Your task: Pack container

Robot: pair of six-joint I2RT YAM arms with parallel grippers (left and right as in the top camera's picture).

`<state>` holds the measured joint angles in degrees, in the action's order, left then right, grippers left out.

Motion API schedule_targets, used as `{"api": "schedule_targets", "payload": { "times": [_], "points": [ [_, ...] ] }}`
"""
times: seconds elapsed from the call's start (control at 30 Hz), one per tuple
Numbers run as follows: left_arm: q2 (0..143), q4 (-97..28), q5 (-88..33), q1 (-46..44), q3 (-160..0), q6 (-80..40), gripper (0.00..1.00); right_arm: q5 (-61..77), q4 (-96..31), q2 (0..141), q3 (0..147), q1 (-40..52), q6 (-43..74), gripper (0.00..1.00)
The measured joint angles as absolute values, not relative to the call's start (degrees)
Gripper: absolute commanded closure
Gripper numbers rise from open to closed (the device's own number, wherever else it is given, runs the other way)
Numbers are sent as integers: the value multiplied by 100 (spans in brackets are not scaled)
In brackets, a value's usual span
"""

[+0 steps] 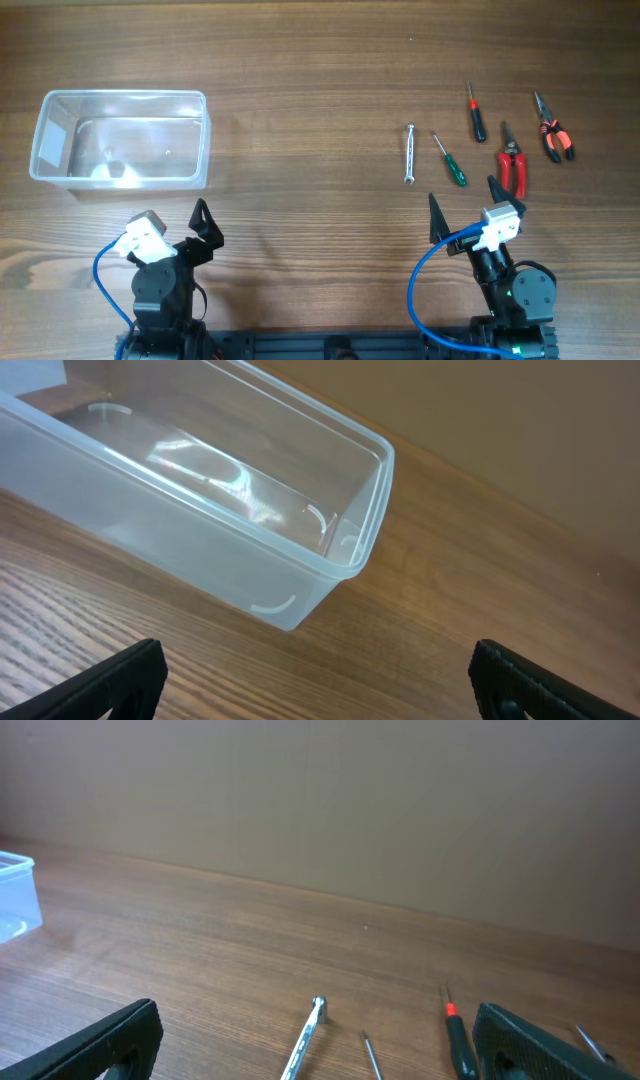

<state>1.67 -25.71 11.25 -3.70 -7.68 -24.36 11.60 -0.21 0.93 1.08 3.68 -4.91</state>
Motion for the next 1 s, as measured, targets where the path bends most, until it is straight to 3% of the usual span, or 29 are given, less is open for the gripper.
{"api": "schedule_targets", "payload": {
  "times": [0.6, 0.77, 1.0],
  "points": [
    [281, -2399, 1122, -370, -814, -2434, 0, 1160, -21, 211, 108, 368, 596, 0],
    [1625, -2357, 1028, -370, -1621, -2434, 0, 1181, -93, 1048, 161, 368, 1015, 0],
    [4558, -2670, 563, -370, -3500, -2434, 0, 1240, -187, 2714, 1120, 364, 1037, 0]
  ]
}}
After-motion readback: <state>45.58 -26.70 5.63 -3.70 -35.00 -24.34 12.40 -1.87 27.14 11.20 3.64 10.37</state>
